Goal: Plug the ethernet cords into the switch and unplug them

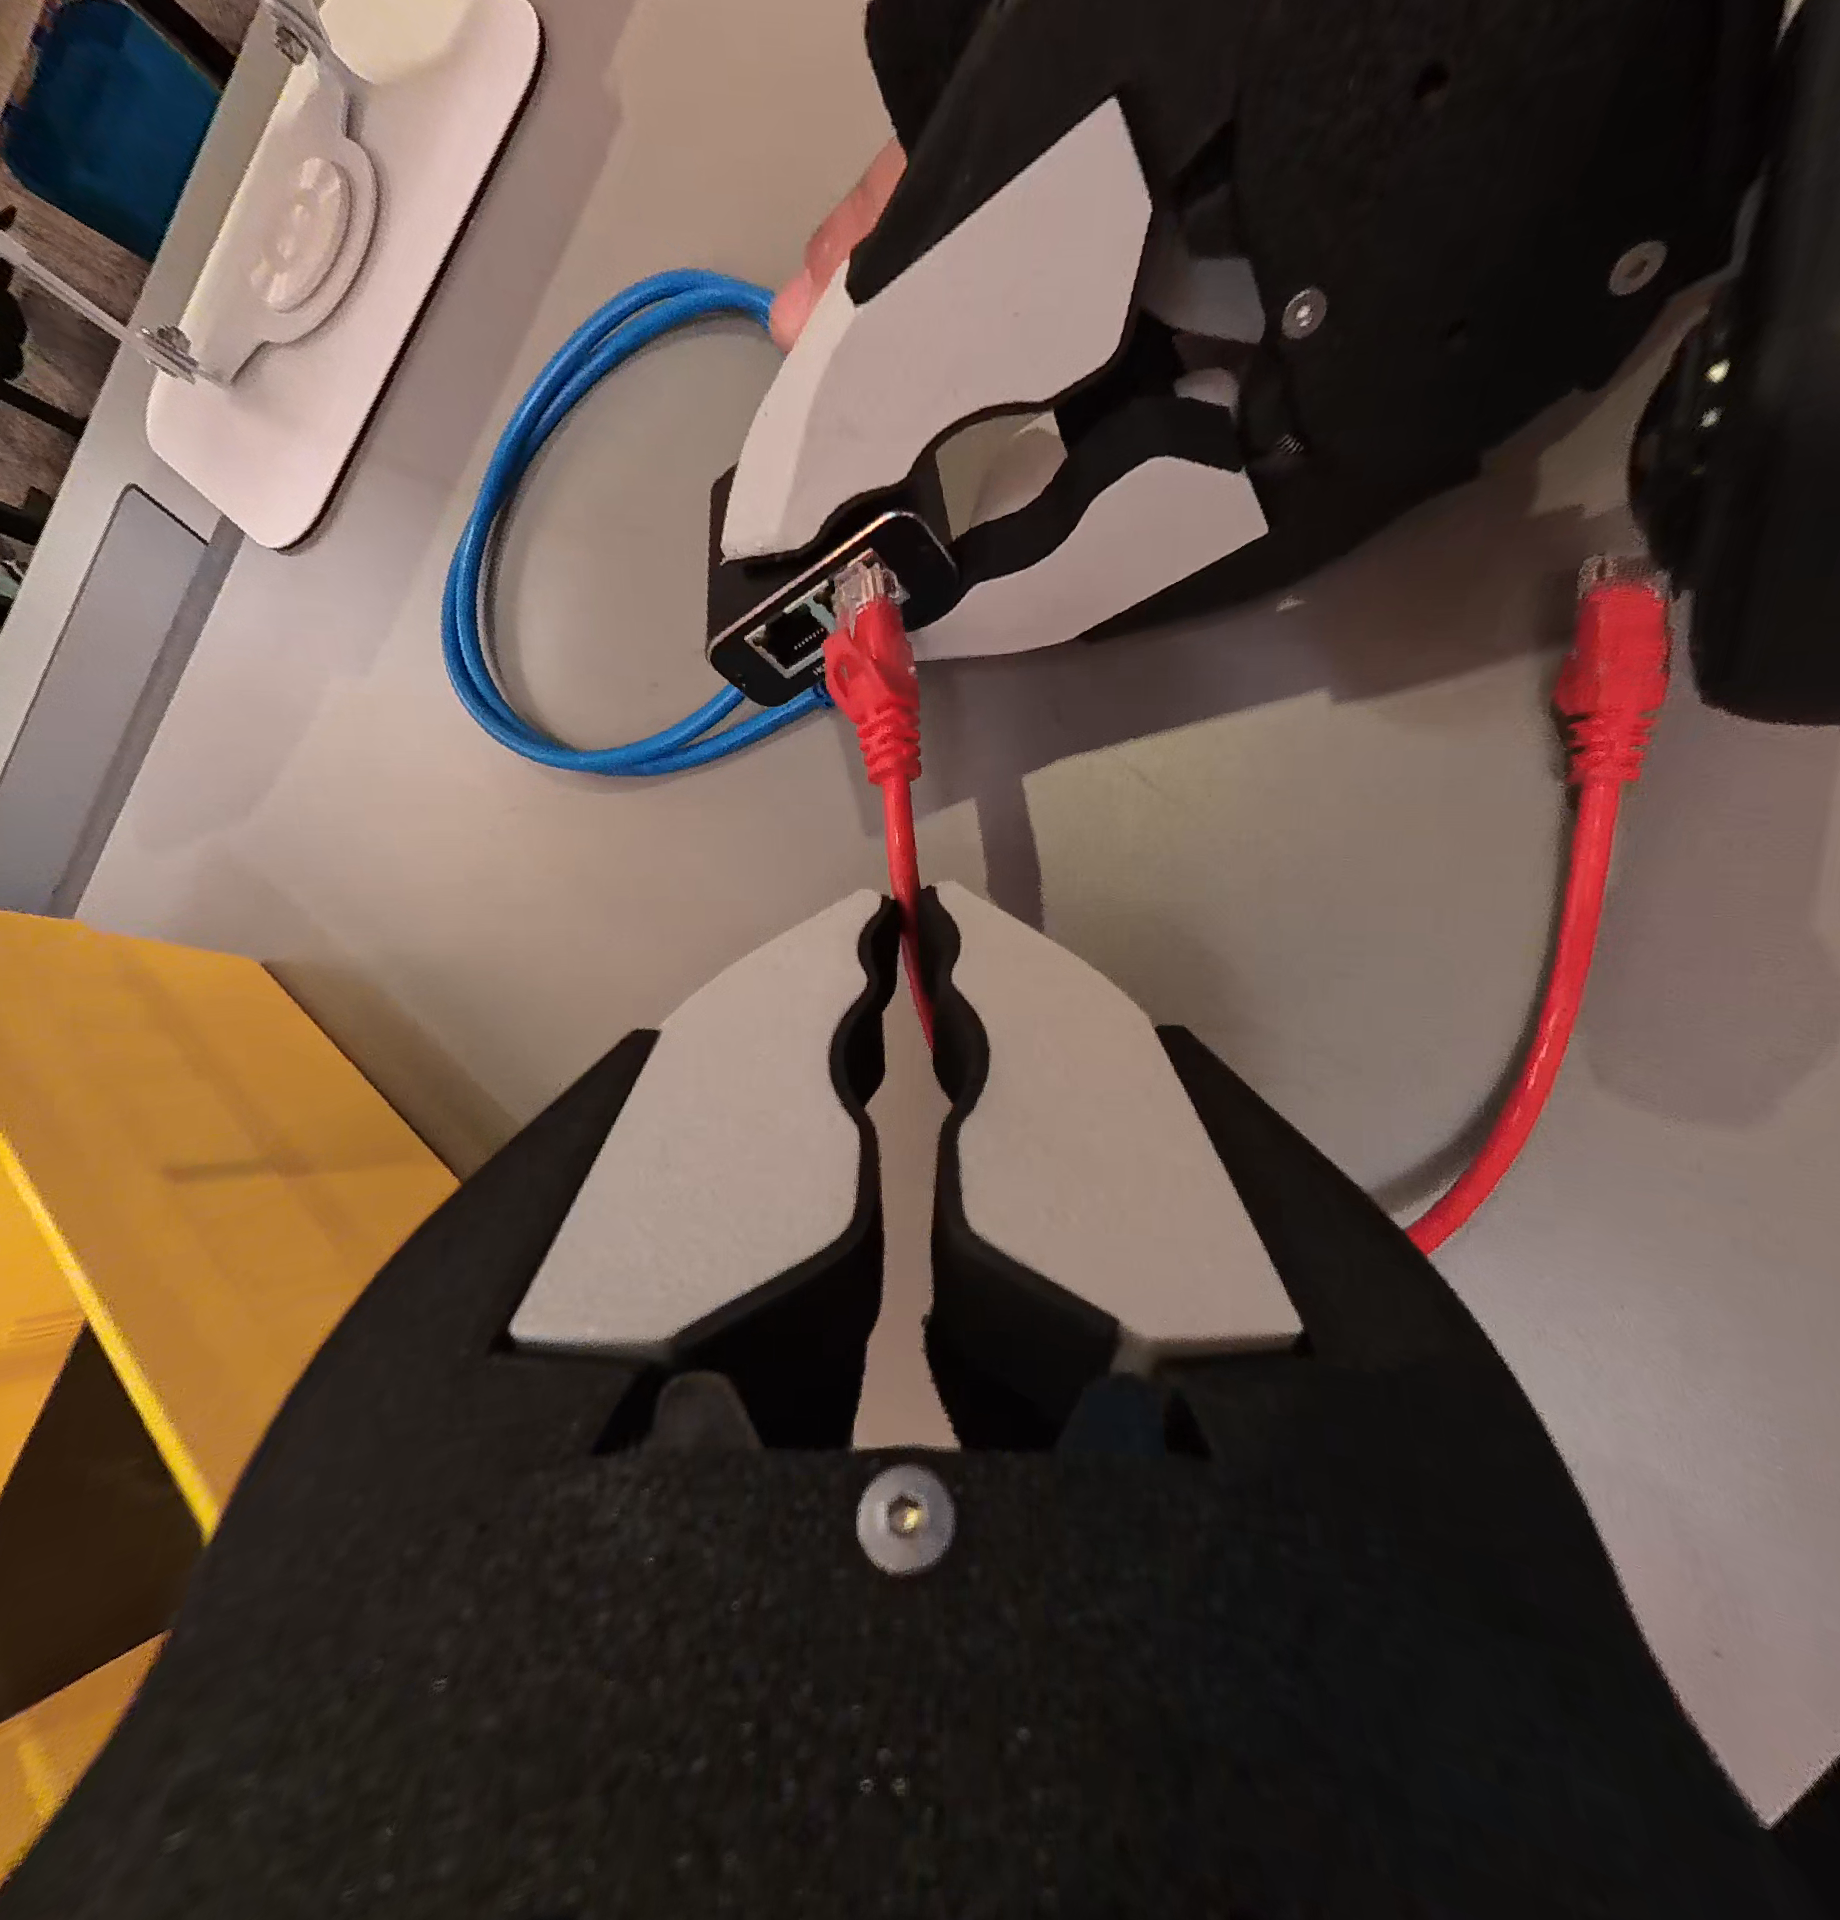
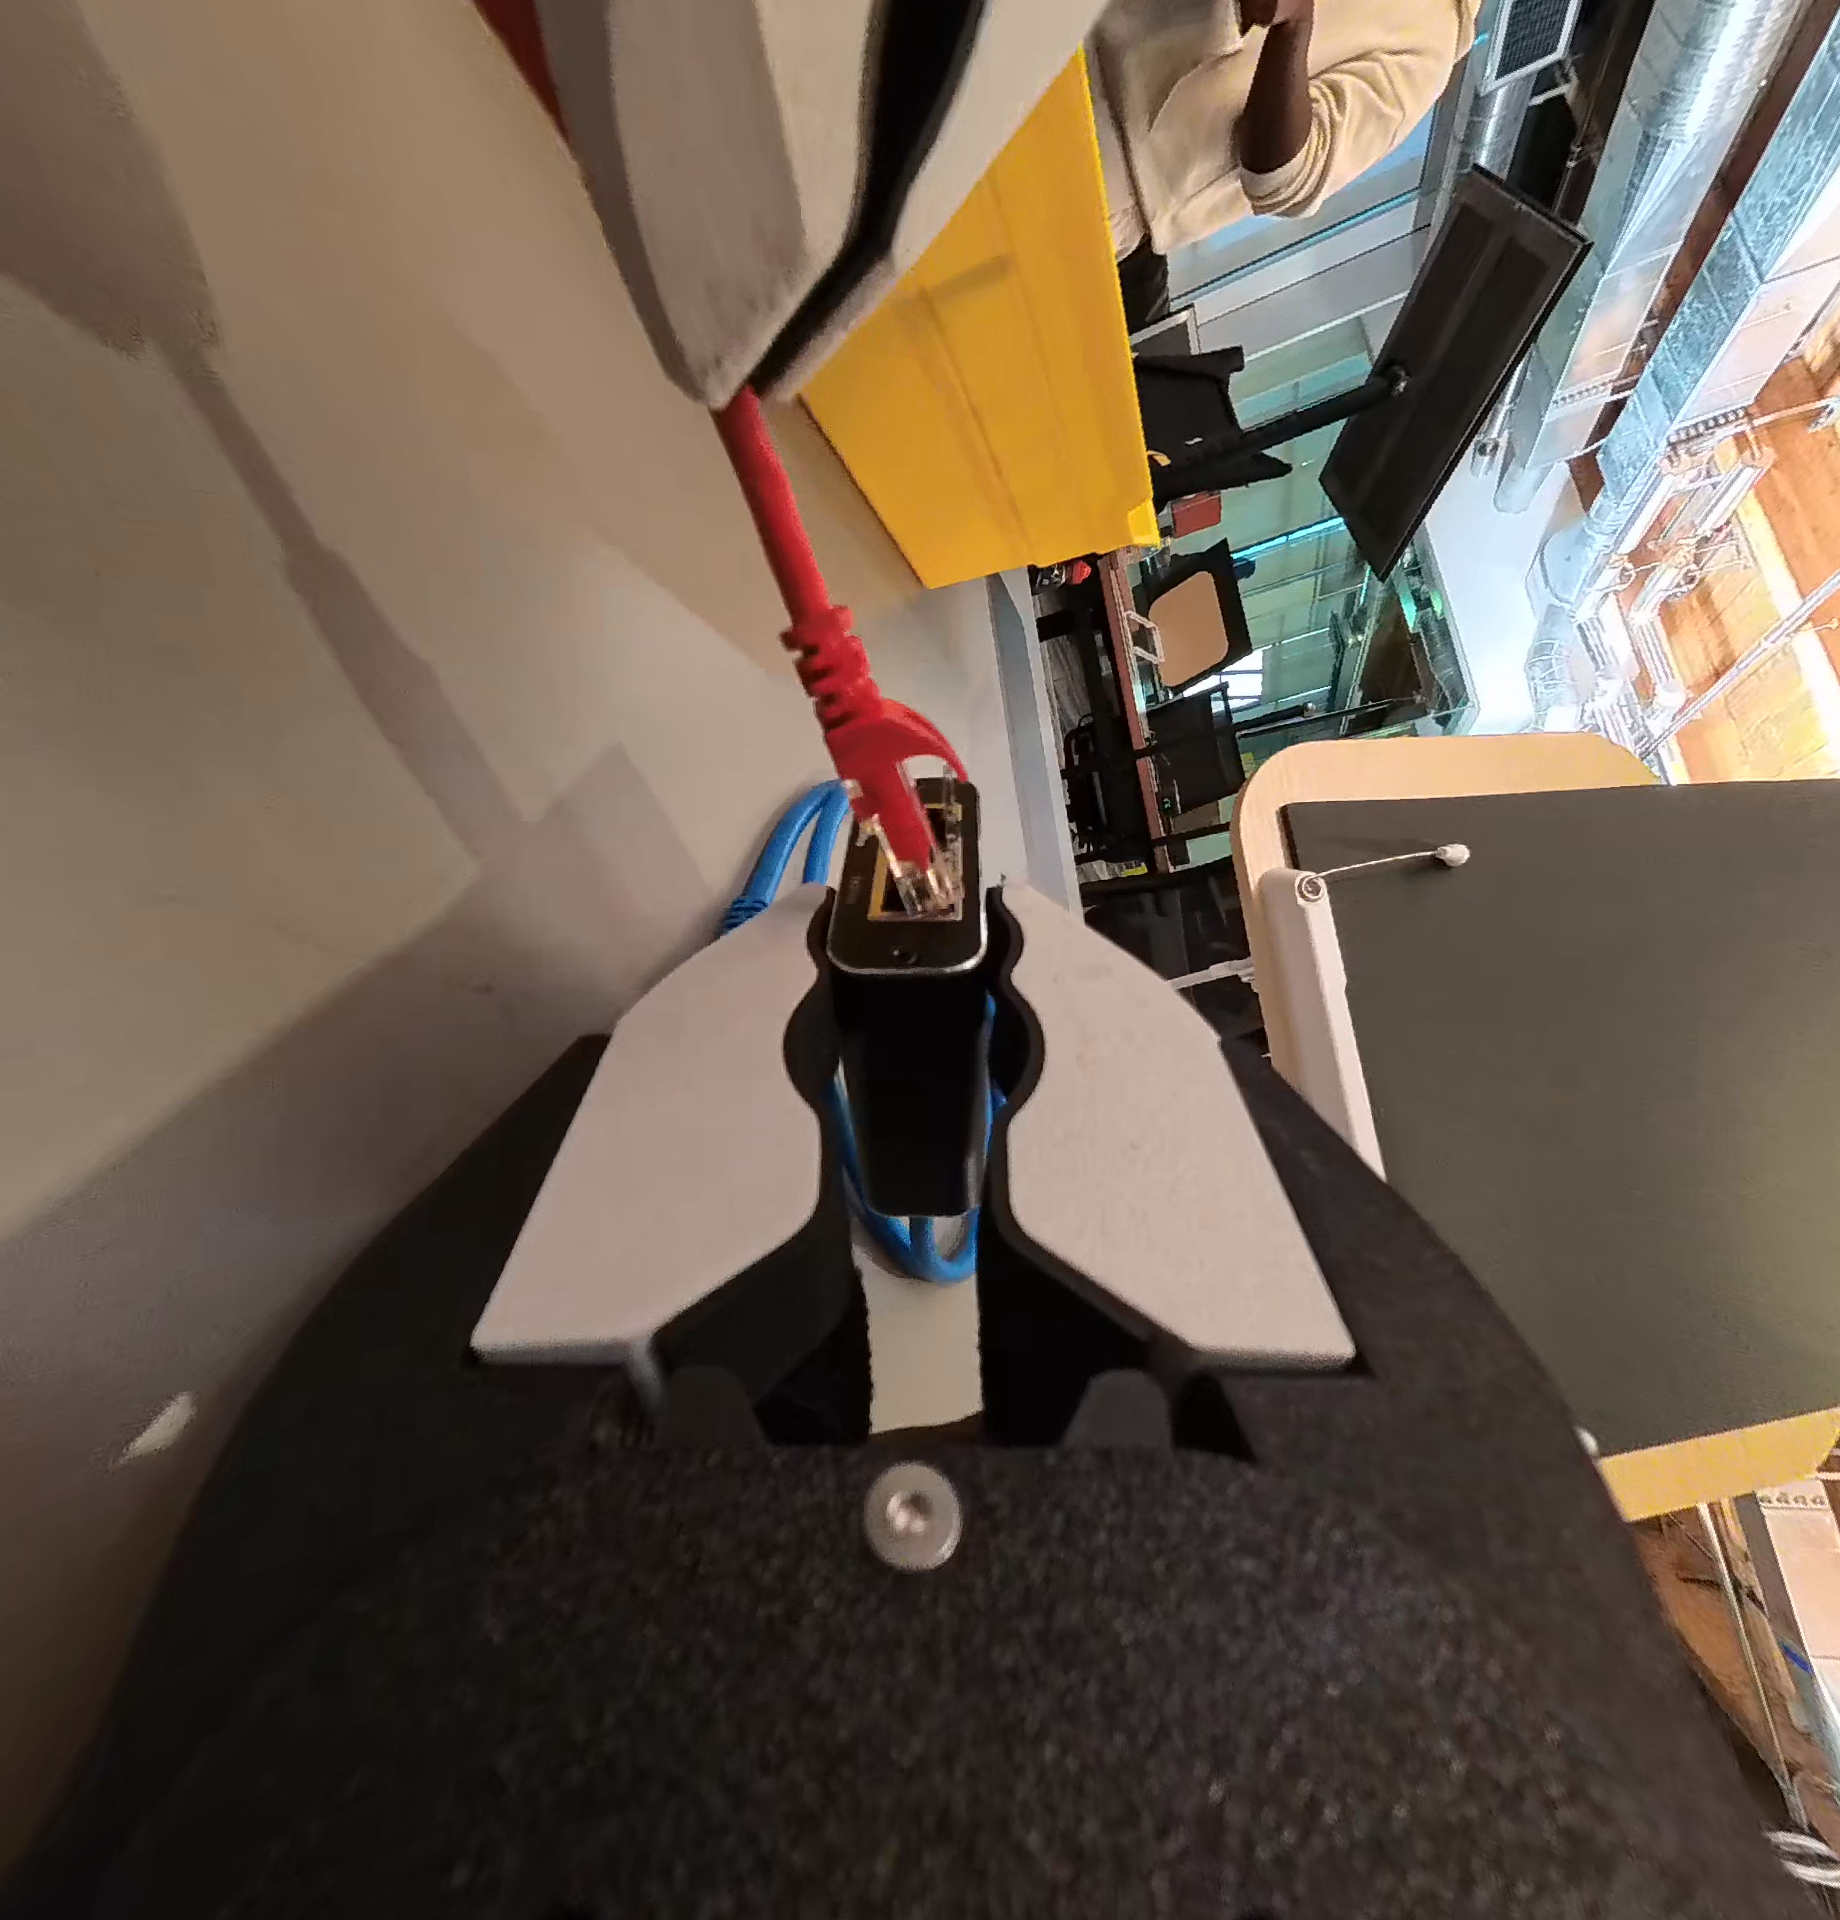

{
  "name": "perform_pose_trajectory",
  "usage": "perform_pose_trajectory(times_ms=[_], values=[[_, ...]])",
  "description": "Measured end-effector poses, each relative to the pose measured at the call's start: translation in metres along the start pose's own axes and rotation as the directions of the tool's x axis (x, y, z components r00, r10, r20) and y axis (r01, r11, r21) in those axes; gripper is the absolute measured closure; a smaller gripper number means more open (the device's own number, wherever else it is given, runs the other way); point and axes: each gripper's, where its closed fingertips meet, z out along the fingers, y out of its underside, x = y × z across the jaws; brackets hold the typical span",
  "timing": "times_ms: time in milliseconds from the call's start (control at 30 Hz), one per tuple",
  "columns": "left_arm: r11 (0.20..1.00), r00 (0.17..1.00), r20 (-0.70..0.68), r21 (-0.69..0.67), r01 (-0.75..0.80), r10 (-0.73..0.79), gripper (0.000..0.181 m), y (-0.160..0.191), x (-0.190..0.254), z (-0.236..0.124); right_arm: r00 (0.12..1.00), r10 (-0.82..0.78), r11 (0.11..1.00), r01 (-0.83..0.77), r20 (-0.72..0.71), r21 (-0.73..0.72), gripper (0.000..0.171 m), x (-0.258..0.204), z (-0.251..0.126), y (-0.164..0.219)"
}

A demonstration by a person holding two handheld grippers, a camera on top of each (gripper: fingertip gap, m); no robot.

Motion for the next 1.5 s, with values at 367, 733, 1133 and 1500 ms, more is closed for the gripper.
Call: perform_pose_trajectory(times_ms=[367, 733, 1133, 1500], values=[[1.000, 1.000, 0.000, -0.029, 0.004, -0.004, 0.178, 0.006, -0.003, 0.004, 1.000, -0.016, 1.000, 0.016, 0.010, -0.016, 0.147, -0.003, 0.002, 0.001], [0.998, 0.998, -0.030, 0.028, 0.064, -0.063, 0.178, -0.005, 0.000, 0.001, 0.999, -0.047, 0.998, 0.047, 0.019, -0.038, 0.147, -0.006, 0.003, 0.001], [0.867, 0.861, -0.330, 0.187, 0.461, -0.386, 0.177, -0.025, 0.005, -0.002, 0.999, 0.037, 0.999, -0.037, -0.017, 0.009, 0.147, 0.006, -0.004, -0.006], [0.823, 0.837, -0.329, 0.229, 0.520, -0.437, 0.166, -0.026, -0.002, -0.010, 1.000, -0.023, 1.000, 0.023, -0.007, -0.012, 0.147, -0.001, -0.003, -0.018]])
